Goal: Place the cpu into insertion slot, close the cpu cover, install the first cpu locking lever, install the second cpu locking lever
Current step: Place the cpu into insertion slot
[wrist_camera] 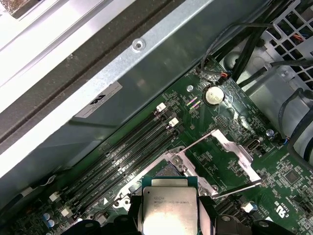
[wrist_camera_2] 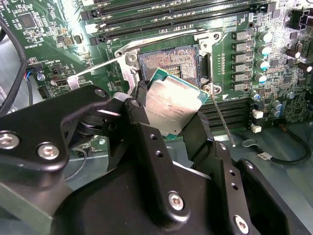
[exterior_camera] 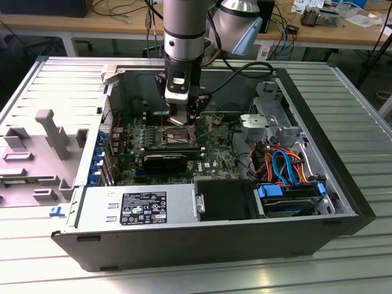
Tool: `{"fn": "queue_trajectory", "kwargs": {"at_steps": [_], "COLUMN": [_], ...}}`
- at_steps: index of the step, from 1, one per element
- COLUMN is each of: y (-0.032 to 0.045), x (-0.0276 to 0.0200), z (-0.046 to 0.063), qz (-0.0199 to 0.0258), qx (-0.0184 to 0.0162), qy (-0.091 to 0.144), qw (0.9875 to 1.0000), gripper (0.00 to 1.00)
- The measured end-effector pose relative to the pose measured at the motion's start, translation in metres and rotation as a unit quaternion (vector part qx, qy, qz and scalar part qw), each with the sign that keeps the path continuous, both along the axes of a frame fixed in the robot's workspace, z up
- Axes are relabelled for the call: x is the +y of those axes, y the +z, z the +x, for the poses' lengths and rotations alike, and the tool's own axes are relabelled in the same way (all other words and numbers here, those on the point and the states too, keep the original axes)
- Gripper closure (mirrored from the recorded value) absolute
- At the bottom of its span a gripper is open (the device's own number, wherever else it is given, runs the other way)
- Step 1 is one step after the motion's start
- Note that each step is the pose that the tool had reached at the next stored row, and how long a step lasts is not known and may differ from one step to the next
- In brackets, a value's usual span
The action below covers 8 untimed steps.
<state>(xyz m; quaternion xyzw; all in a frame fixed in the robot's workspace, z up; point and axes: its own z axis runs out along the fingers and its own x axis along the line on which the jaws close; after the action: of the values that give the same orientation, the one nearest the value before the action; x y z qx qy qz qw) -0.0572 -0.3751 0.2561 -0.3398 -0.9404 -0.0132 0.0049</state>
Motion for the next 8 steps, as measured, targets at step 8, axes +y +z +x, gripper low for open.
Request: {"fn": "queue_trajectory", "kwargs": {"at_steps": [8], "y": [-0.0007], "x": [0.0], "z": [0.0], "qz": [0.0], "qx": [0.0], "qy": [-0.003], "qw": [1.0], "gripper": [0.46]}}
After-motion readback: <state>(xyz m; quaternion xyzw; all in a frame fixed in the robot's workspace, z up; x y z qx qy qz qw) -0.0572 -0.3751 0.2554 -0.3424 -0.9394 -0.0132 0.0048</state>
